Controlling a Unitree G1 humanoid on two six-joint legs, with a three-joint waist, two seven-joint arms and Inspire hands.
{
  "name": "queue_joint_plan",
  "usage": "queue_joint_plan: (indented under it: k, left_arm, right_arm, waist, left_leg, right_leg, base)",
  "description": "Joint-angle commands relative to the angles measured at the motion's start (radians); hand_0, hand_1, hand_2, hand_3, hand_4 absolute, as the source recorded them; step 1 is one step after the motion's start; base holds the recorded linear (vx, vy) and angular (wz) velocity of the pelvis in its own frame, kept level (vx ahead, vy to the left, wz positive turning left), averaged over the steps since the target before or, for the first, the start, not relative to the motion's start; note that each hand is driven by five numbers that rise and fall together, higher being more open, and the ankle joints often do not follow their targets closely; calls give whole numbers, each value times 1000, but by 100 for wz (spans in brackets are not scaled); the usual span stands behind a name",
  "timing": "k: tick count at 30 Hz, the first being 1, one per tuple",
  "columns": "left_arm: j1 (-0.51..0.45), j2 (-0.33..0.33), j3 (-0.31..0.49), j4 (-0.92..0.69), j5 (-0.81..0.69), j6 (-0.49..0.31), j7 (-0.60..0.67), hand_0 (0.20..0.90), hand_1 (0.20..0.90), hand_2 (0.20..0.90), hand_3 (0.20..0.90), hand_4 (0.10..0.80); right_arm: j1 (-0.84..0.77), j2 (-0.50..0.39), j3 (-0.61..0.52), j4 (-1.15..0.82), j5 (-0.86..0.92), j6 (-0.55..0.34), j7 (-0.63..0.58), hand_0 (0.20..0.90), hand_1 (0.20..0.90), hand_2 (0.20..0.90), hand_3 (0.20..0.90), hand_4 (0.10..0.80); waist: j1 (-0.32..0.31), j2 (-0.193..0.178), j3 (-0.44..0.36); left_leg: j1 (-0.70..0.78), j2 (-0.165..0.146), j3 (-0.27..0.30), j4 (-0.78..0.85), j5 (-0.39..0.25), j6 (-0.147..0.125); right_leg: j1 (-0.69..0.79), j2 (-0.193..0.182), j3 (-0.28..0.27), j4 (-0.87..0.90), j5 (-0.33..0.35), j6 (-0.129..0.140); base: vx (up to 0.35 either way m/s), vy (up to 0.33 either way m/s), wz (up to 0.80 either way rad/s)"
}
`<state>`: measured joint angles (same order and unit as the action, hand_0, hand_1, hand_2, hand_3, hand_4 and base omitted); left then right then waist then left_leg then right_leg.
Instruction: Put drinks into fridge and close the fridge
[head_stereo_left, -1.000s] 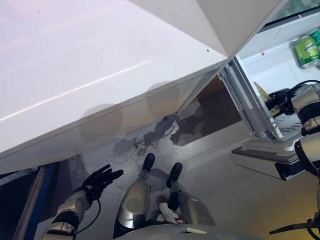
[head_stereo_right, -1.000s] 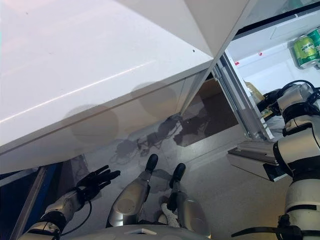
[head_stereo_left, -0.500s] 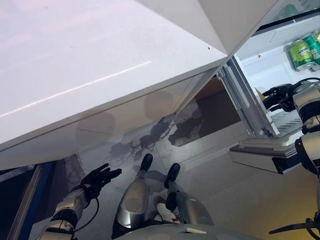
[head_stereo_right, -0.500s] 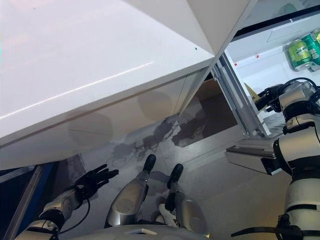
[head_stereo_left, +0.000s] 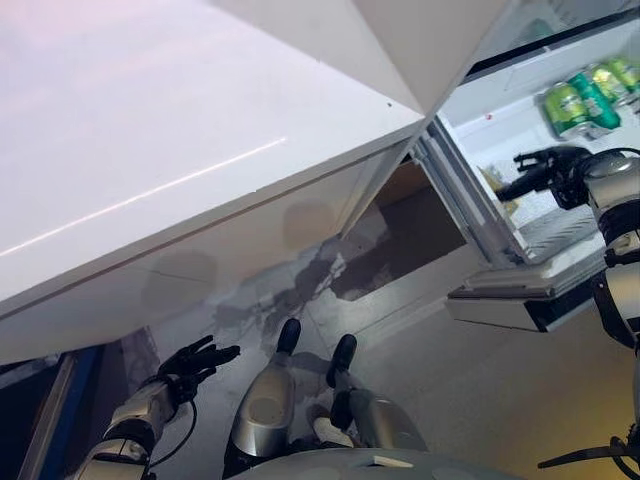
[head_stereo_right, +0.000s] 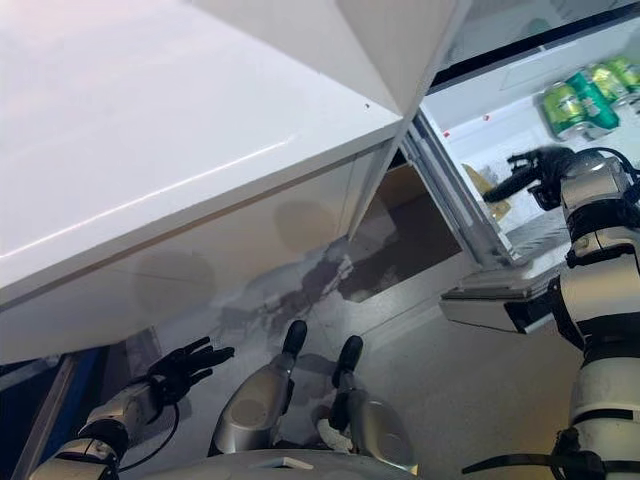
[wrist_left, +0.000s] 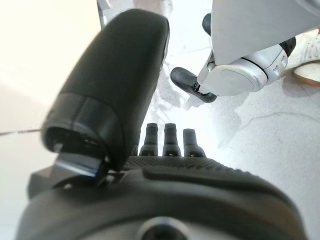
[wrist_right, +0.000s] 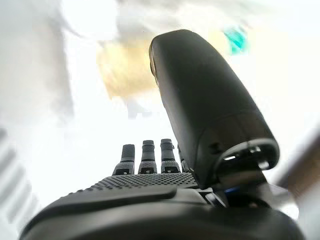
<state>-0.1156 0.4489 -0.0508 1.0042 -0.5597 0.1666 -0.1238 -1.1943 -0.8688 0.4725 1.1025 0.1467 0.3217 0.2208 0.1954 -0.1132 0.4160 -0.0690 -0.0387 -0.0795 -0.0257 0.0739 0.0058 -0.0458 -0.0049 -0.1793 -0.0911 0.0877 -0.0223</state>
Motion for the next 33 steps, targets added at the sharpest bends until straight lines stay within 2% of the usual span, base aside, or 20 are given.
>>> queue_joint_plan:
  k: [1,3,7,9,13,17,19,22,29,32,33]
  left_arm:
    - [105,34,-43,60,52,4,-19,900,900,900,900,800]
    - [111,26,-40,71,58,2,-26,900,900,900,900,800]
    - [125,-1,-40,115,66,-9,-70,900,900,900,900,800]
    - [130,-8,-37,126,72,-12,-90,900,900,900,900,800]
    - [151,-53,-38,165,104,-48,-125,900,900,900,900,800]
    - [162,-74,-26,173,124,-52,-117,900,900,900,900,800]
    - [166,-78,-23,173,129,-50,-115,900,900,900,900,800]
    - [174,-91,-10,175,150,-19,-96,900,900,900,900,800]
    - [190,-102,5,186,181,0,-79,900,900,900,900,800]
    - [169,-99,1,158,170,8,-48,900,900,900,900,800]
    - [136,-89,-9,132,148,13,-27,900,900,900,900,800]
  right_arm:
    - [15,-134,-8,-205,104,-88,-278,900,900,900,900,800]
    - [48,-146,-44,-287,121,-94,-331,900,900,900,900,800]
    - [153,-181,-179,-458,137,-200,-450,900,900,900,900,800]
    - [192,-192,-218,-500,149,-226,-476,900,900,900,900,800]
    - [369,-206,-408,-659,163,-305,-553,900,900,900,900,800]
    - [538,-185,-567,-765,184,-309,-593,900,900,900,900,800]
    - [591,-174,-612,-786,185,-309,-608,900,900,900,900,800]
    - [767,-119,-737,-821,191,-300,-612,900,900,900,900,800]
    - [1010,-23,-845,-793,189,-293,-591,900,900,900,900,800]
    - [1034,19,-829,-771,201,-292,-594,900,900,900,900,800]
    - [1025,43,-796,-768,214,-296,-615,900,900,900,900,800]
  waist:
    - [-46,0,-168]
    - [-63,4,-179]
    - [-109,25,-217]
    - [-120,30,-227]
    - [-169,55,-264]
    - [-204,70,-290]
    - [-212,74,-295]
    - [-246,90,-295]
    - [-287,92,-239]
    - [-290,94,-200]
    - [-291,91,-158]
  left_leg:
    - [11,8,71,-48,-69,-5]
    - [21,8,78,-48,-74,-4]
    - [50,9,100,-51,-88,0]
    - [59,10,106,-53,-92,2]
    - [83,7,132,-54,-106,6]
    - [99,8,146,-55,-117,9]
    - [105,8,150,-53,-121,11]
    - [122,4,154,-26,-134,20]
    - [127,-7,168,131,-199,40]
    - [95,-4,177,179,-212,48]
    - [54,-3,183,219,-220,55]
  right_leg:
    - [-6,-12,20,35,-35,95]
    - [-2,-14,30,35,-36,97]
    - [14,-17,59,31,-41,103]
    - [18,-17,67,28,-42,104]
    - [28,-21,90,26,-49,108]
    - [32,-22,107,40,-64,108]
    - [33,-23,110,51,-71,106]
    - [35,-25,127,121,-109,94]
    - [54,-19,170,216,-149,69]
    - [27,-17,172,260,-164,64]
    - [-4,-18,175,284,-169,58]
  base:
    - [35,48,-19]
    - [21,52,-16]
    - [9,52,-20]
    - [4,34,-18]
    - [3,24,-25]
    - [25,-3,-20]
    - [40,-13,-12]
    - [107,-23,-16]
    - [163,-23,-16]
    - [-84,-51,-13]
    - [-296,-101,-16]
